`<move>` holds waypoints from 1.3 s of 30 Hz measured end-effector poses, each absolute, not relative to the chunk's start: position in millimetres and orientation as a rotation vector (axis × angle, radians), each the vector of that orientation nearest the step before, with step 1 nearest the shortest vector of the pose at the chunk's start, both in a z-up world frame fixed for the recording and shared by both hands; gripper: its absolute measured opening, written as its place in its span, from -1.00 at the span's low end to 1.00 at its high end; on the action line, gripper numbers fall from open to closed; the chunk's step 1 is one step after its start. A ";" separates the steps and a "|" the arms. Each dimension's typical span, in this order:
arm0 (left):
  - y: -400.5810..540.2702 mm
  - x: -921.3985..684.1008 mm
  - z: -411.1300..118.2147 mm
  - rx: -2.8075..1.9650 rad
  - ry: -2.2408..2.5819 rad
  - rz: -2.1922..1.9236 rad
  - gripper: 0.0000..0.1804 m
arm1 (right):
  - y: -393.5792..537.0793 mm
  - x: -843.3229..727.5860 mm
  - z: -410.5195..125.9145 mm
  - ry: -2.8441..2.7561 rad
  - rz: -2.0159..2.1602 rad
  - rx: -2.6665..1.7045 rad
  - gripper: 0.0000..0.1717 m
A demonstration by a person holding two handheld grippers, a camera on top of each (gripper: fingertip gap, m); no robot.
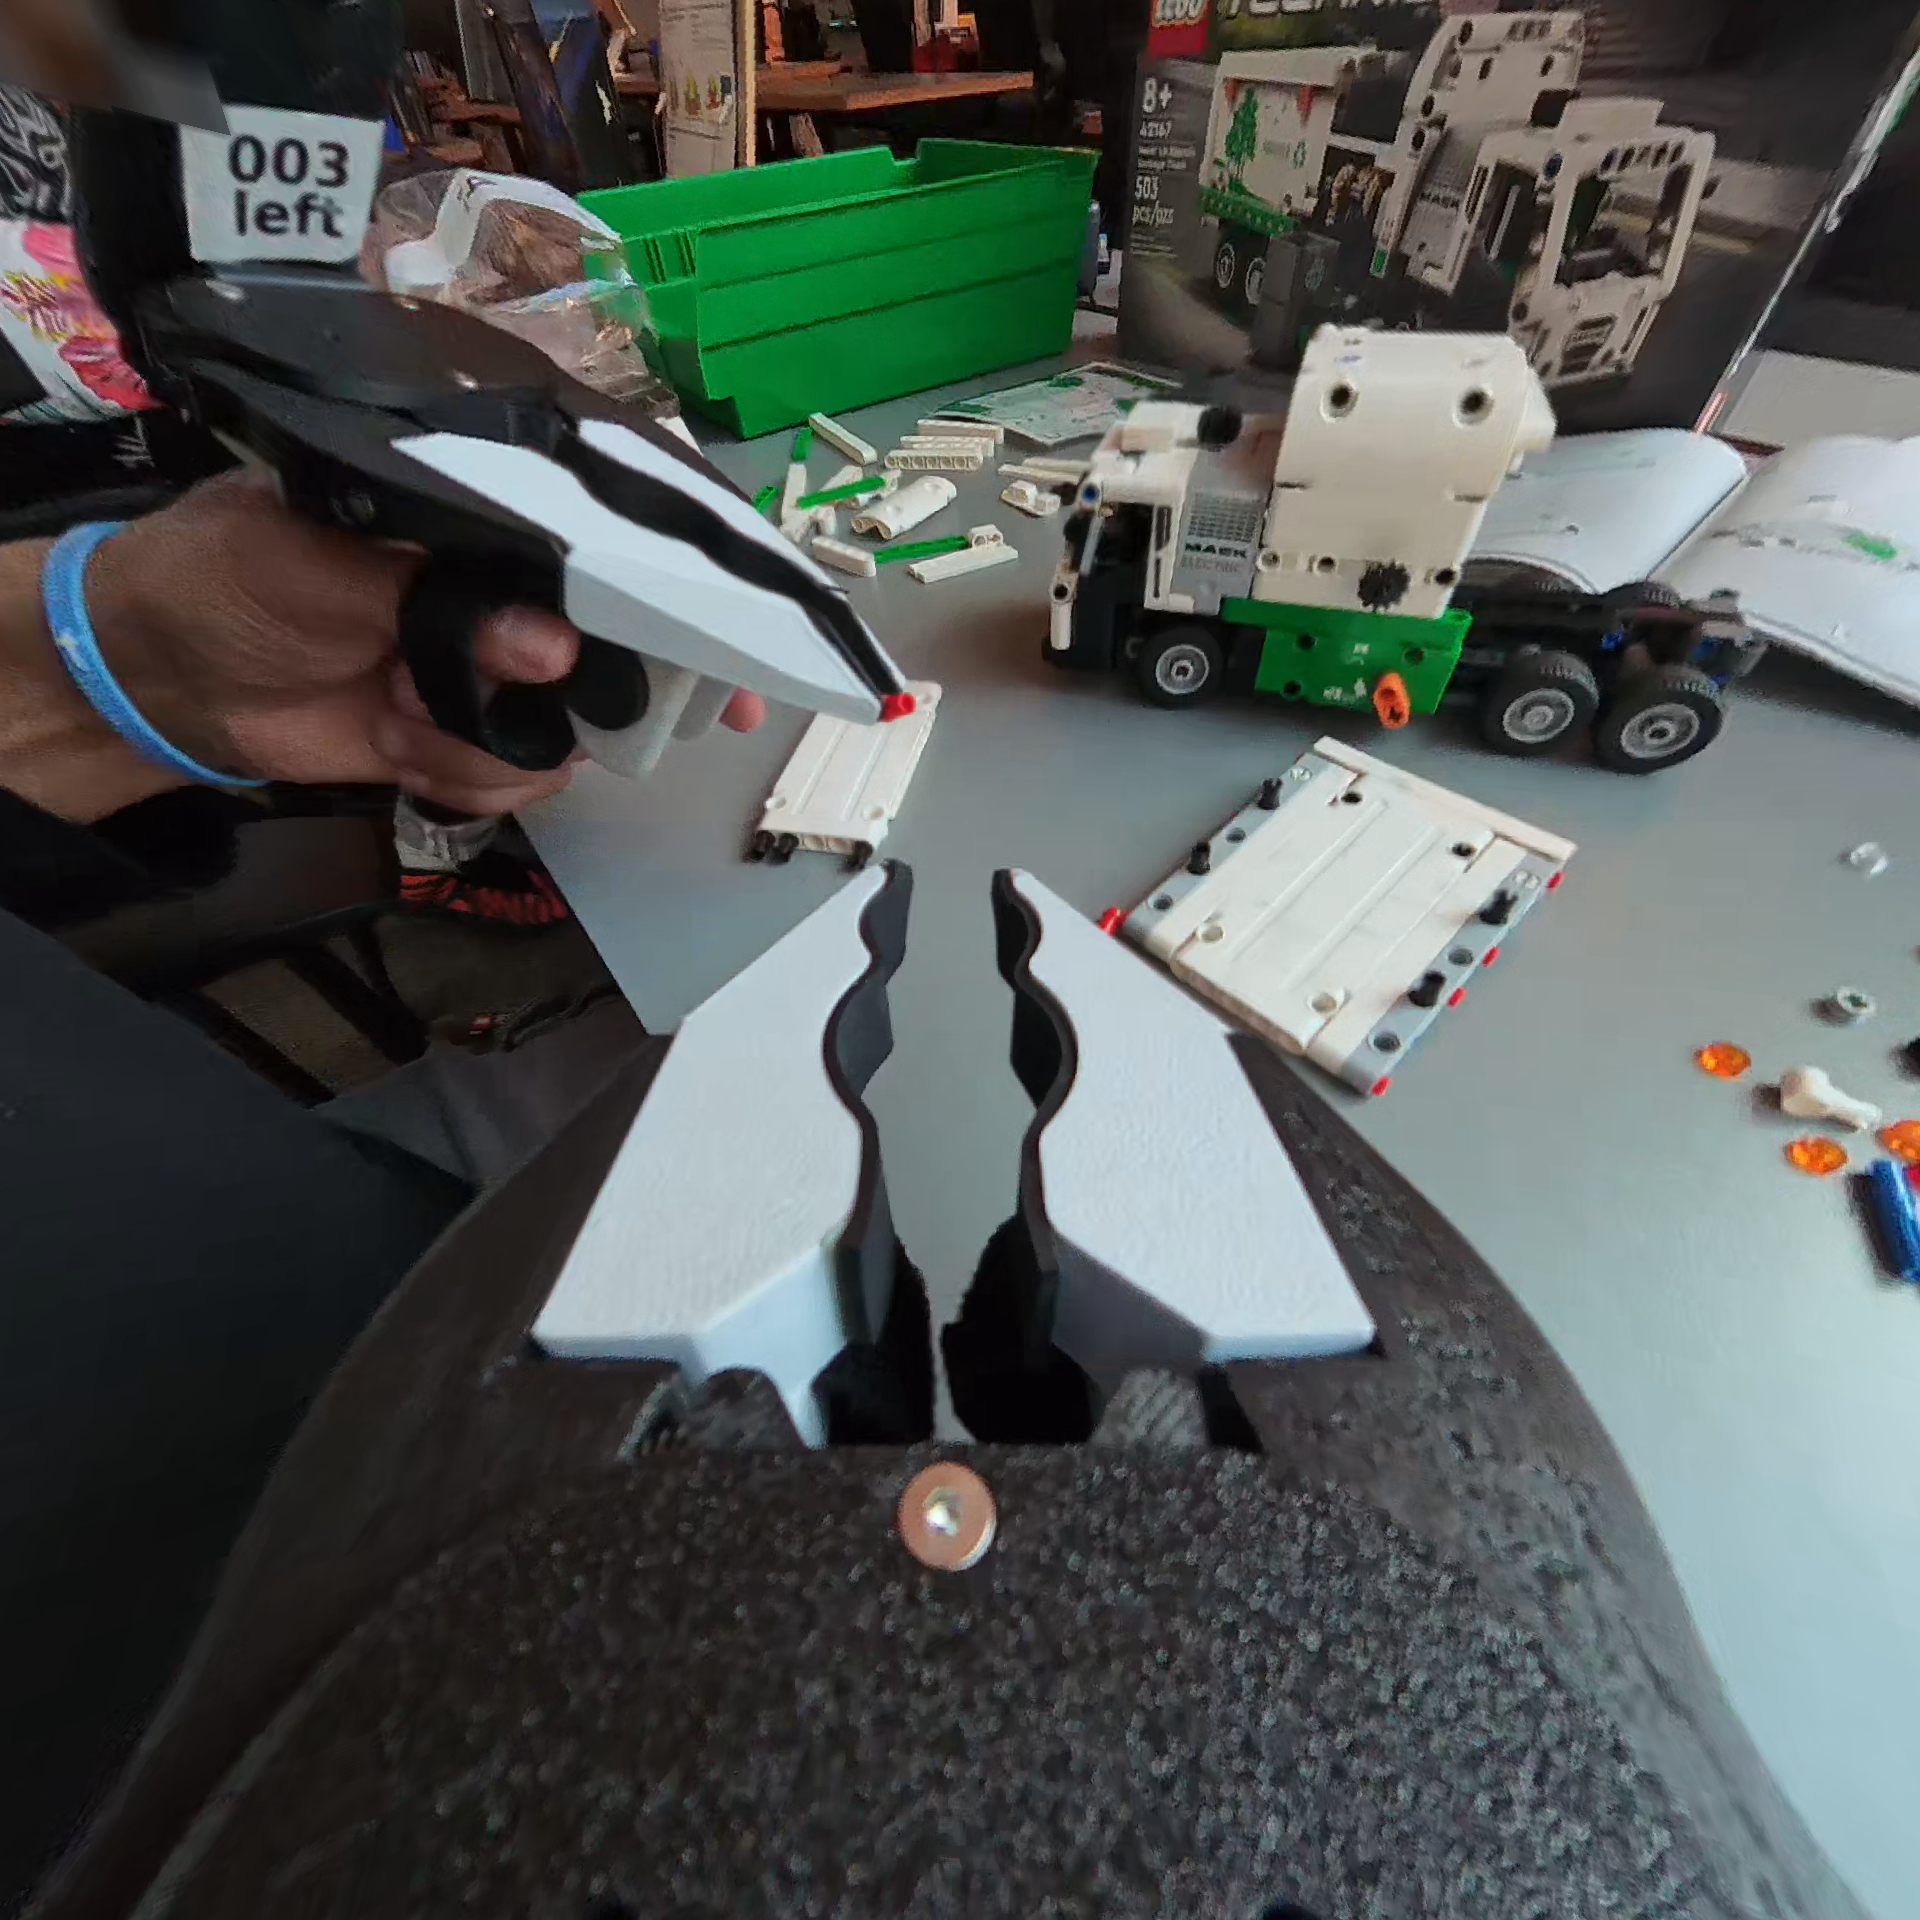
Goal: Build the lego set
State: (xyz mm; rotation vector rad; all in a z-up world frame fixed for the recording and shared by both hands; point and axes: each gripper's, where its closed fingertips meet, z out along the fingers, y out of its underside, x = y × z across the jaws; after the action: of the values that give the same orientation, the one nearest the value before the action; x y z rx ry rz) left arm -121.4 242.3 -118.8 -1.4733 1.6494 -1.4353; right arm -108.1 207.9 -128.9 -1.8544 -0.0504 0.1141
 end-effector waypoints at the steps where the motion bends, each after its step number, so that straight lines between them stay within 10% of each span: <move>1: 239.3 -117.7 -109.0 -1.493 1.578 -1.532 -0.96 | 214.9 -111.8 -127.2 -0.074 0.105 -1.854 -0.80; 11: 235.7 -112.2 -95.5 -1.566 1.371 -1.906 -0.96 | 230.0 -119.3 -95.8 -0.053 0.320 -1.640 -0.62; 39: 224.9 -117.9 -114.0 -1.798 1.461 -2.058 -0.96 | 240.6 -120.2 -120.9 -0.356 -0.167 -1.865 -0.93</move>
State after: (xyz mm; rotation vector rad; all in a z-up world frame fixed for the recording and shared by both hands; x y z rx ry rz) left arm -117.9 224.9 -114.0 -1.7981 1.4610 -2.0576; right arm -120.2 240.6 -120.9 -1.8652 -0.3563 -0.1675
